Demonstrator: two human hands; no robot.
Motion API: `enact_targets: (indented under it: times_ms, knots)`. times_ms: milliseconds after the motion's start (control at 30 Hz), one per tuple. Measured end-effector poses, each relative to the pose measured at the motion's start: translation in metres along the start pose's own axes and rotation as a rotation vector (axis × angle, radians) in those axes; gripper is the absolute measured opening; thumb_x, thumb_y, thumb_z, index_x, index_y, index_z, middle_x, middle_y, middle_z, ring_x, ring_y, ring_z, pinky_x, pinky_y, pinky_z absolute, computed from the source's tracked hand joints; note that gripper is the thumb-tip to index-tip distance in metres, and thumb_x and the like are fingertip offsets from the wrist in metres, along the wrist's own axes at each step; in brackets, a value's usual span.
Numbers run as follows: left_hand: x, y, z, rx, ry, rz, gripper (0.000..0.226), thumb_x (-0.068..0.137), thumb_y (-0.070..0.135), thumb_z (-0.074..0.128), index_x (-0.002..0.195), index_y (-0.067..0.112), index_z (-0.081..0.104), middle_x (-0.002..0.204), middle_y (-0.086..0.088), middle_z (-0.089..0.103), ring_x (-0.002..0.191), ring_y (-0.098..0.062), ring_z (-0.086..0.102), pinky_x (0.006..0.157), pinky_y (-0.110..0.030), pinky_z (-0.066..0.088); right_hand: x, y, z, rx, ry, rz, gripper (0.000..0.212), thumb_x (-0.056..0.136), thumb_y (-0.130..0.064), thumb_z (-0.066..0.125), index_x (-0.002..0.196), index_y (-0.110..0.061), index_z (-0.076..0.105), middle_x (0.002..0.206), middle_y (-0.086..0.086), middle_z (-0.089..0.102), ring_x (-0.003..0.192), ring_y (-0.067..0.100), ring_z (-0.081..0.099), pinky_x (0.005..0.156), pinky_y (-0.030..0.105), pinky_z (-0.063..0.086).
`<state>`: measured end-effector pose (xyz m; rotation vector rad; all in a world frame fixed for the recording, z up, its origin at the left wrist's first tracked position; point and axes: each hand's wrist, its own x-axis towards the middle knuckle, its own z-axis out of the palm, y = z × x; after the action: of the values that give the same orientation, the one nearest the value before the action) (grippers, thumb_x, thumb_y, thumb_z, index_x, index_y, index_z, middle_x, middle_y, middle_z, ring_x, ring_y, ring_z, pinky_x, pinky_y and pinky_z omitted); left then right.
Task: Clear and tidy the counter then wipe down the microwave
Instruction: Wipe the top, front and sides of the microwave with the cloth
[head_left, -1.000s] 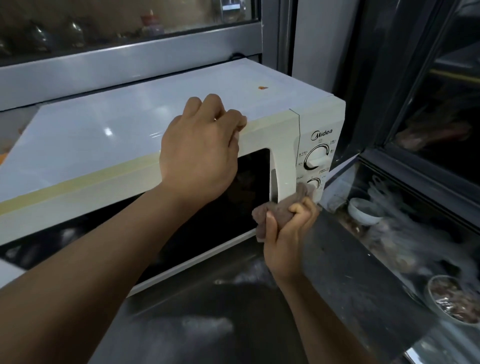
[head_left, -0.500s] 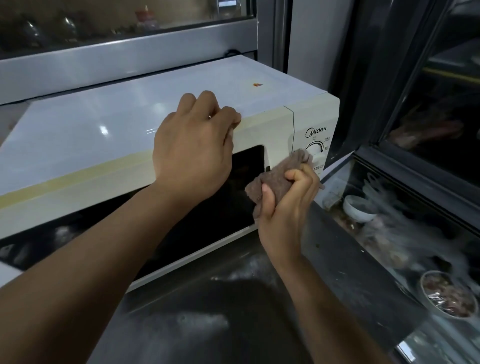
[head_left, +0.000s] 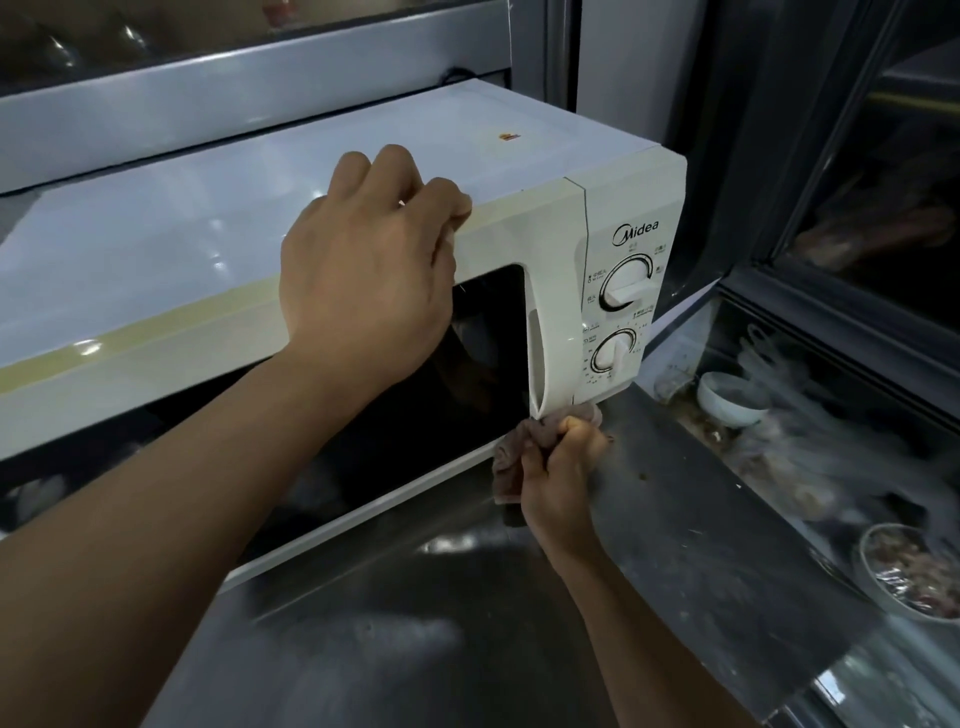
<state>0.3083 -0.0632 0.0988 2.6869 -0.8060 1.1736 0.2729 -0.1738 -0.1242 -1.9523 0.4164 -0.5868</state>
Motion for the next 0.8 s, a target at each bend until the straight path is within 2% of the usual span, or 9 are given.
enact_targets:
  times_ms: [67,133,167,233,300,367,467,600,800]
  knots:
    - [0.000,0.000,0.000,0.000,-0.003,-0.005,0.034,0.091,0.023,0.037,0.110,0.015,0.064,0.095,-0.008,0.056,0.089,-0.031,0.050,0.058,-0.030,0.024,0.003,-0.002,-0.003,0.075,-0.001,0.056,0.026,0.088,-0.012,0.050,0.087,-0.032,0.033,0.113,0.020,0.043,0.101,0.018,0.055,0.087,0.036,0.052]
    - [-0.001,-0.001,-0.001,0.005,-0.009,-0.016,0.035,0.091,0.024,0.036,0.111,0.015,0.064,0.095,-0.007,0.056,0.089,-0.030,0.050,0.058,-0.030,0.024,0.008,-0.001,-0.007,0.124,-0.036,0.092,0.018,0.091,0.004,0.047,0.095,-0.009,0.037,0.103,0.016,0.046,0.075,-0.003,0.059,0.061,0.015,0.053]
    - [-0.001,-0.001,-0.001,0.009,-0.011,-0.016,0.035,0.092,0.024,0.036,0.111,0.016,0.064,0.095,-0.007,0.056,0.088,-0.030,0.050,0.058,-0.029,0.023,0.013,0.001,-0.010,0.132,-0.021,0.104,0.014,0.091,0.005,0.046,0.097,-0.003,0.037,0.100,0.015,0.047,0.067,-0.003,0.059,0.054,0.013,0.051]
    - [-0.001,-0.001,-0.001,0.015,-0.013,-0.011,0.034,0.092,0.024,0.037,0.110,0.015,0.065,0.094,-0.006,0.056,0.087,-0.029,0.050,0.057,-0.028,0.022,0.027,0.008,-0.018,0.220,0.025,0.190,0.012,0.091,-0.010,0.048,0.100,-0.008,0.041,0.110,0.018,0.047,0.081,0.012,0.063,0.070,0.031,0.058]
    - [-0.001,0.000,0.000,0.022,-0.014,-0.006,0.033,0.092,0.023,0.038,0.109,0.015,0.065,0.093,-0.006,0.057,0.085,-0.029,0.051,0.057,-0.028,0.022,0.043,0.017,-0.028,0.207,0.035,0.253,0.009,0.092,-0.021,0.047,0.099,-0.014,0.044,0.120,0.013,0.043,0.100,0.025,0.058,0.087,0.044,0.053]
    - [-0.001,0.000,0.000,0.030,-0.013,-0.012,0.032,0.091,0.022,0.039,0.109,0.015,0.066,0.092,-0.007,0.057,0.085,-0.030,0.051,0.057,-0.028,0.021,0.055,0.019,-0.039,0.244,0.035,0.289,0.004,0.096,-0.018,0.046,0.093,-0.019,0.043,0.118,0.013,0.044,0.103,0.026,0.057,0.089,0.046,0.053]
    - [-0.001,0.000,-0.001,0.038,-0.019,-0.017,0.032,0.092,0.021,0.039,0.110,0.016,0.065,0.093,-0.007,0.057,0.085,-0.030,0.051,0.058,-0.027,0.019,0.067,0.020,-0.050,0.324,0.068,0.326,0.018,0.096,-0.013,0.045,0.085,-0.025,0.039,0.106,0.016,0.055,0.100,0.032,0.061,0.088,0.052,0.052]
    - [0.000,0.001,-0.002,0.036,-0.036,-0.013,0.031,0.092,0.021,0.040,0.109,0.015,0.065,0.093,-0.007,0.057,0.085,-0.030,0.051,0.057,-0.027,0.019,0.082,0.020,-0.071,0.407,0.023,0.382,0.006,0.098,-0.012,0.044,0.099,-0.016,0.040,0.100,0.009,0.058,0.094,0.025,0.062,0.087,0.042,0.052]
    - [0.001,0.003,-0.004,0.025,-0.068,-0.023,0.034,0.092,0.023,0.037,0.107,0.013,0.066,0.091,-0.007,0.057,0.082,-0.030,0.051,0.054,-0.026,0.021,0.104,0.007,-0.101,0.338,-0.084,0.234,0.019,0.093,-0.003,0.049,0.086,-0.021,0.046,0.086,0.002,0.059,0.082,0.018,0.060,0.067,0.030,0.052]
